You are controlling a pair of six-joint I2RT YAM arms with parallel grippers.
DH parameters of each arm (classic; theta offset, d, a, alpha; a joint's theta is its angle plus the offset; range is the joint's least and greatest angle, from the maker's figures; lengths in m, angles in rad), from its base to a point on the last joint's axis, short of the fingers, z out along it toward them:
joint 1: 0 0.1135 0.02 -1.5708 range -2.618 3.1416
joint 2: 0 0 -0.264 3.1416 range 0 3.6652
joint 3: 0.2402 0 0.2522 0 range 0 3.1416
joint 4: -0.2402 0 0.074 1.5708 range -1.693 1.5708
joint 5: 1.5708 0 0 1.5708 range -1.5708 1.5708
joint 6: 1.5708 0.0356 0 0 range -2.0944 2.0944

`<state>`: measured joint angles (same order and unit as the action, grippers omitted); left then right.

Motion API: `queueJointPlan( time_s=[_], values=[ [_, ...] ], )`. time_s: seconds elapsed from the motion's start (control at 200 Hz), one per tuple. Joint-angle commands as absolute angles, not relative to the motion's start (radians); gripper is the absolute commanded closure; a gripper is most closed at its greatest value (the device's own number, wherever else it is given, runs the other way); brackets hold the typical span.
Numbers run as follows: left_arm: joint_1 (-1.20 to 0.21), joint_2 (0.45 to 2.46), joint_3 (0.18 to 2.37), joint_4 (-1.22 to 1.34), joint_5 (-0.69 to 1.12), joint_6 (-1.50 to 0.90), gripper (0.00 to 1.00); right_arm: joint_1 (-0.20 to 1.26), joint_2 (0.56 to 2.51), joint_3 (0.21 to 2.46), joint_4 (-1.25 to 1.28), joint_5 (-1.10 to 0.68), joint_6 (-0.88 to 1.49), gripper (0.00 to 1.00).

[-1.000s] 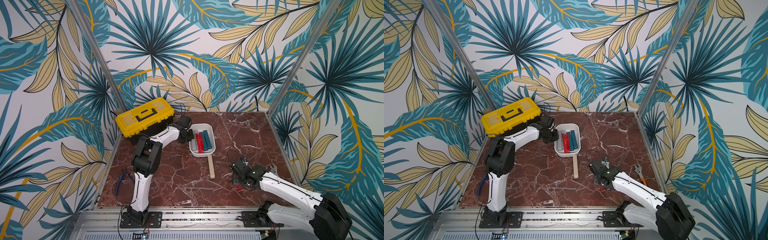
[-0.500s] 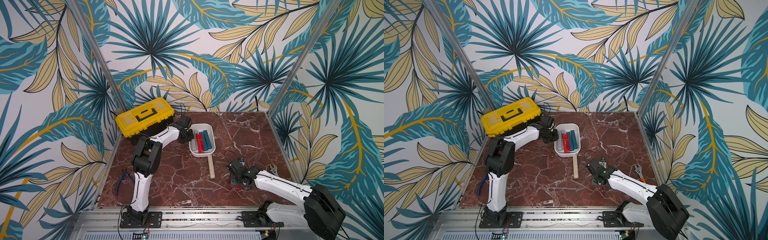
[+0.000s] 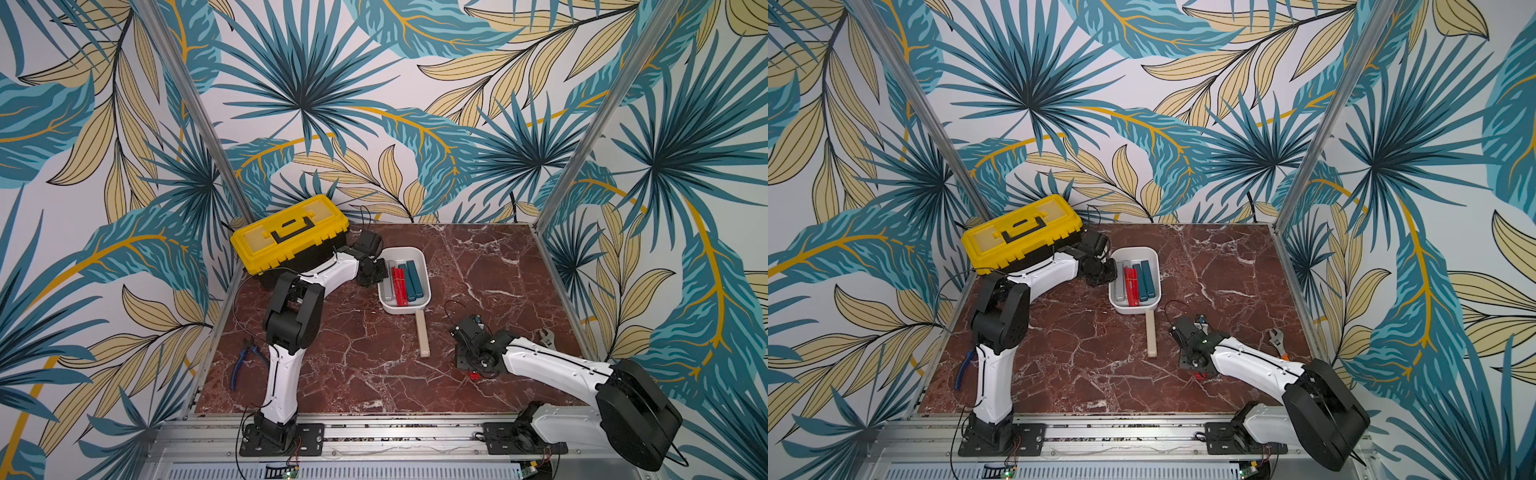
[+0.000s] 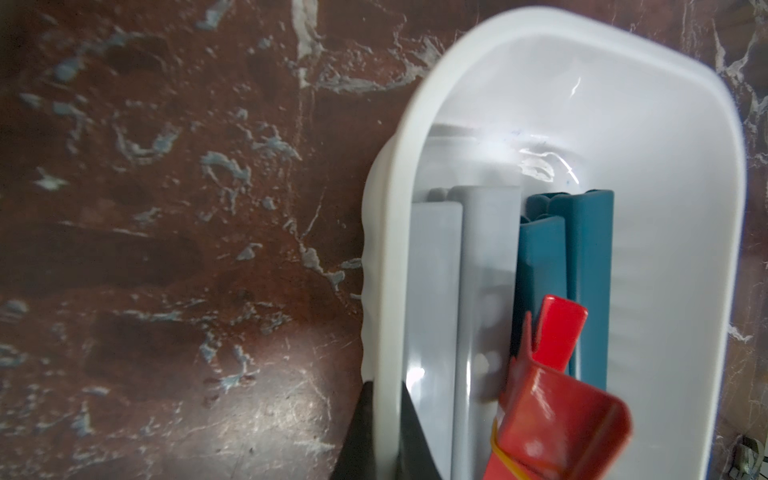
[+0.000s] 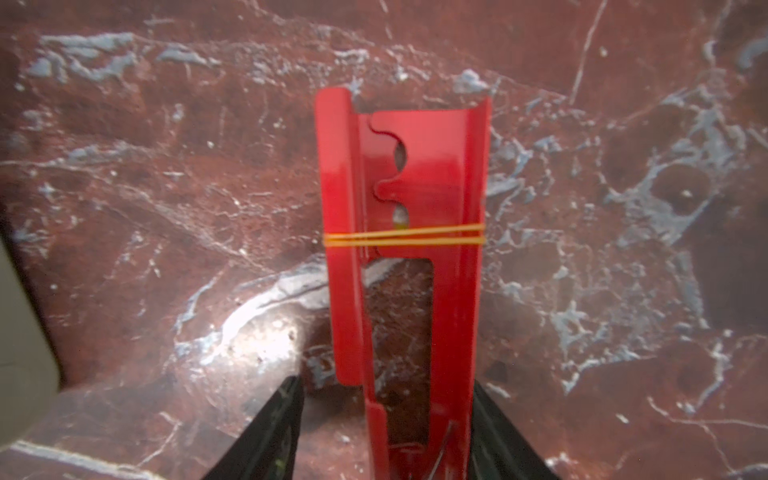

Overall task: Put the pruning pliers into the storage box
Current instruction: Pick up the pruning pliers from the center of the board.

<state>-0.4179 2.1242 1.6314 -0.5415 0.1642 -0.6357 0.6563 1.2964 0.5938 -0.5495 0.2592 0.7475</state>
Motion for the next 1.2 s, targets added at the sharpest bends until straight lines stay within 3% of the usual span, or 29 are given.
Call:
queueJointPlan(
  time_s=[0.0,0.586,1.197],
  values=[
    [-0.414,2.036,1.638,-0.48,0.204,-0.632,1.0,0.66,1.32,0.625,-0.517,0.252,0.727,0.39],
    [-0.408,2.043,1.655,-0.491,0.209,-0.627,1.0,0.65,1.388,0.66,-0.514,0.313,0.763,0.42],
    [-0.408,2.044,1.644,-0.483,0.215,-0.626,1.0,0.639,1.39,0.625,-0.476,0.316,0.802,0.58]
  ],
)
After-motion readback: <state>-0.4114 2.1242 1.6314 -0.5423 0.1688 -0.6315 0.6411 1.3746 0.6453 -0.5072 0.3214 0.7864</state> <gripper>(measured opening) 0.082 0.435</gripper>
